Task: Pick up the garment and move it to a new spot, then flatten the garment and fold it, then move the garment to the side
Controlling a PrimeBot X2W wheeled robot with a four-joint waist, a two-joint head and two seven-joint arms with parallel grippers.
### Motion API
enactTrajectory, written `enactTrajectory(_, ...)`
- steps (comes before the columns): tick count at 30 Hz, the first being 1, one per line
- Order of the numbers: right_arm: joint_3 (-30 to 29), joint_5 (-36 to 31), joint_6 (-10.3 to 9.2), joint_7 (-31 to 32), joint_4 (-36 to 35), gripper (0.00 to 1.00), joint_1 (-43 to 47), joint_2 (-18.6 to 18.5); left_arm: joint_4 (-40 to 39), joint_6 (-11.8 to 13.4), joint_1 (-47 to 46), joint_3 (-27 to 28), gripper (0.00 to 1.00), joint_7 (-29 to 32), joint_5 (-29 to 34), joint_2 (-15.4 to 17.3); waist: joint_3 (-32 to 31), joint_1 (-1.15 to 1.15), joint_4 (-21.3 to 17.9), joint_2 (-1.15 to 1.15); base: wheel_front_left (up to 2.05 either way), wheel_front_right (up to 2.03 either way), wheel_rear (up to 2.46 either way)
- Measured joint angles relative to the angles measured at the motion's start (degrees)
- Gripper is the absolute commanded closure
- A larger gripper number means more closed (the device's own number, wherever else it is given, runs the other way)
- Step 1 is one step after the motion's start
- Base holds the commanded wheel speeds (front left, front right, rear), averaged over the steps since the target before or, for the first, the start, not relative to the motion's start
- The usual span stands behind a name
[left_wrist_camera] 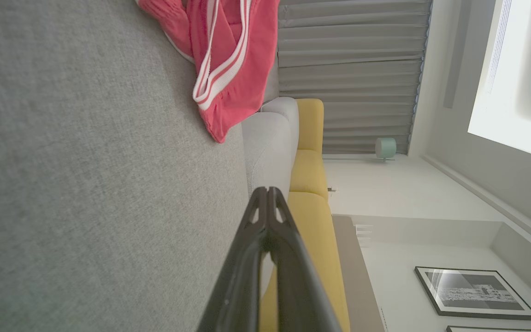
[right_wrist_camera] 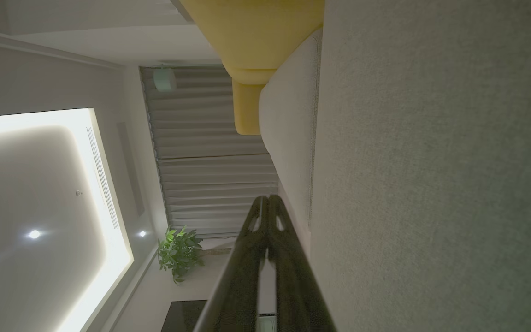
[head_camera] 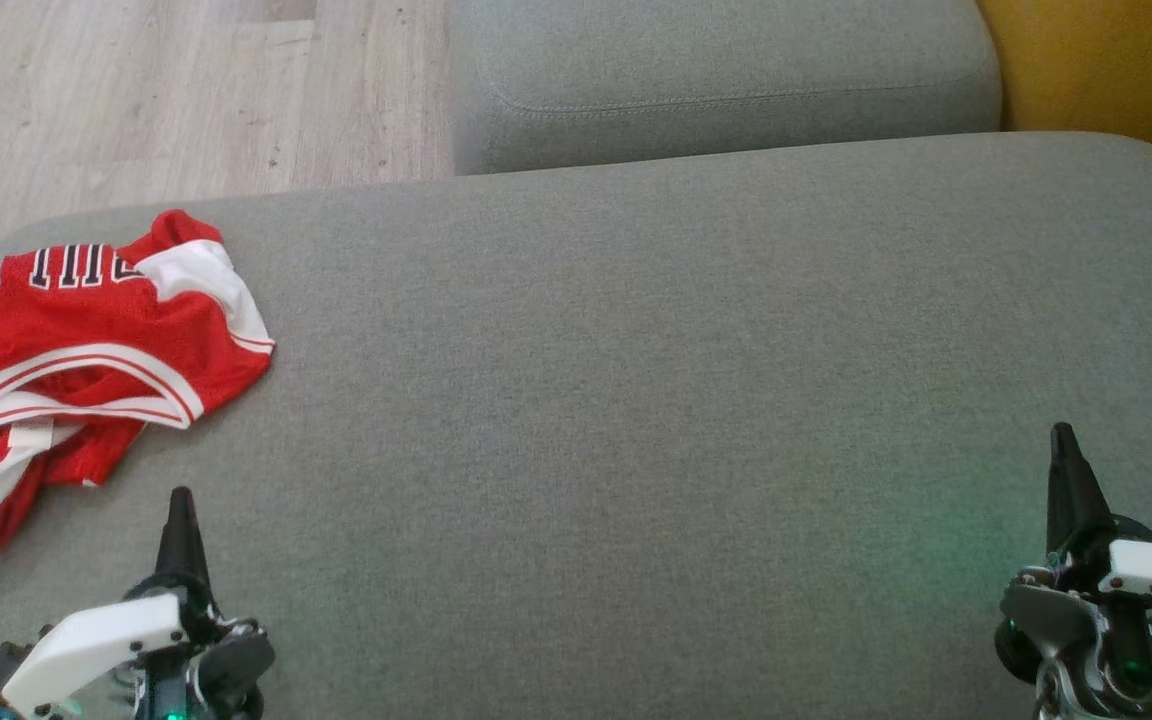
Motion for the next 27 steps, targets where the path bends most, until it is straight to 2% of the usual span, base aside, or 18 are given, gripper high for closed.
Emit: enactTrajectory(27,0.00,0.00,0.00,0.00,0.00,1.00,0.00,0.00,0.00,0.00,0.00,0.00,1.00,0.00,0.00,0.00,0.00,0.00,0.00,0.00,0.00,0.00,0.00)
